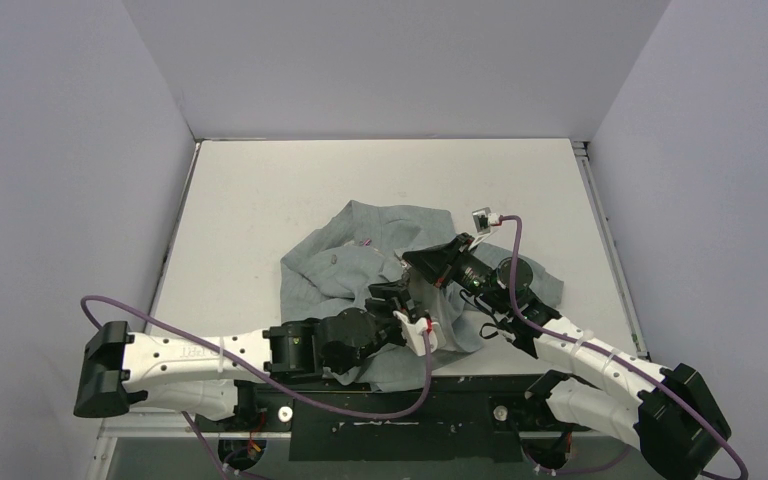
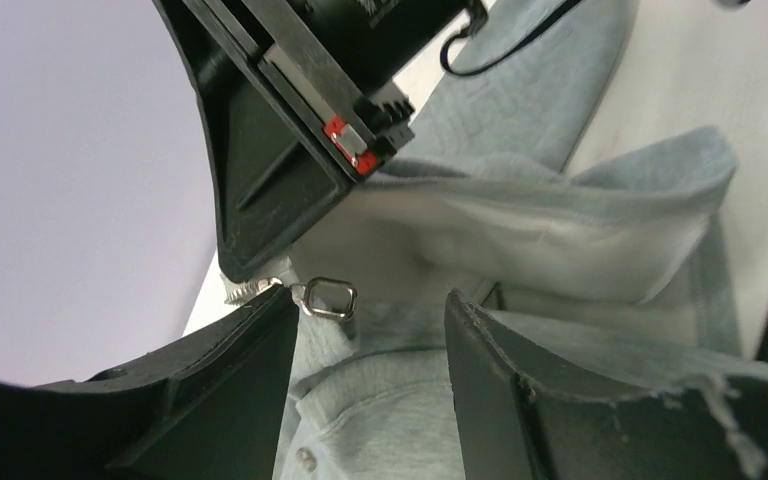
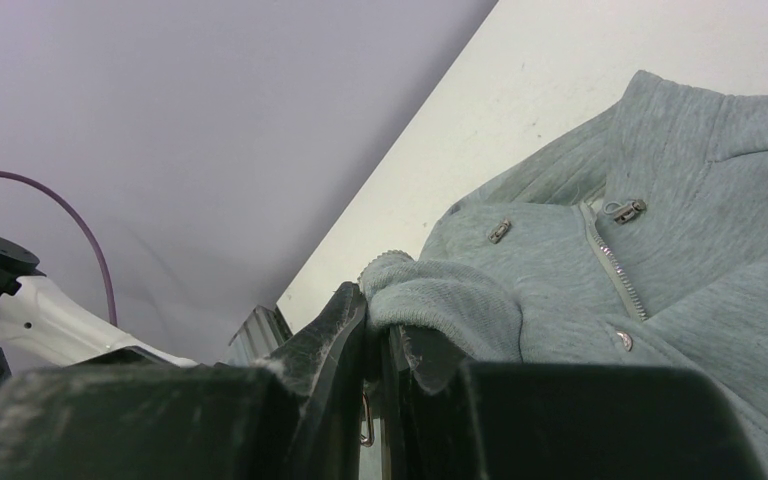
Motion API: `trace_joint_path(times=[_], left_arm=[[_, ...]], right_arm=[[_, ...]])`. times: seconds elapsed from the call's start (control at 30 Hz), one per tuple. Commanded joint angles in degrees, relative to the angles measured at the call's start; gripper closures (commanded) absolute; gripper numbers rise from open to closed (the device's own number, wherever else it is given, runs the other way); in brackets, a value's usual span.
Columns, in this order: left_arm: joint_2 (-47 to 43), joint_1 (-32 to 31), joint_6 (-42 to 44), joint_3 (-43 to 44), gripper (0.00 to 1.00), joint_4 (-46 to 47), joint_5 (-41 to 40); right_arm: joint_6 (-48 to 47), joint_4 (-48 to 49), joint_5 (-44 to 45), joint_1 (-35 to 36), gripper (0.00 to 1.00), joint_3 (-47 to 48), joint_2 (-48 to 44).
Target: Zip up the jacket
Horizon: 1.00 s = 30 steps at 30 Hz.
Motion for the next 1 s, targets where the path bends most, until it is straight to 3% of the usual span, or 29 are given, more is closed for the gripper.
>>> trace_joint_path(times=[0.0, 0.47, 0.97], left_arm=[[1.6, -0.5, 4.7, 0.3, 0.46, 2.5, -8.3], [8.5, -2.3, 12.7, 1.0, 0.48, 6.2, -13.0], [9.8, -2.3, 10.9, 2.4, 0.79, 8.3, -14.6]], right_arm=[[0.2, 5.0, -0.2, -0.3, 1.0, 0.4, -0.8], [0.0, 4.1, 0.4, -0.3, 1.0, -0.1, -2.2], [0.2, 5.1, 0.2, -0.2, 1.0, 0.1, -0.8]])
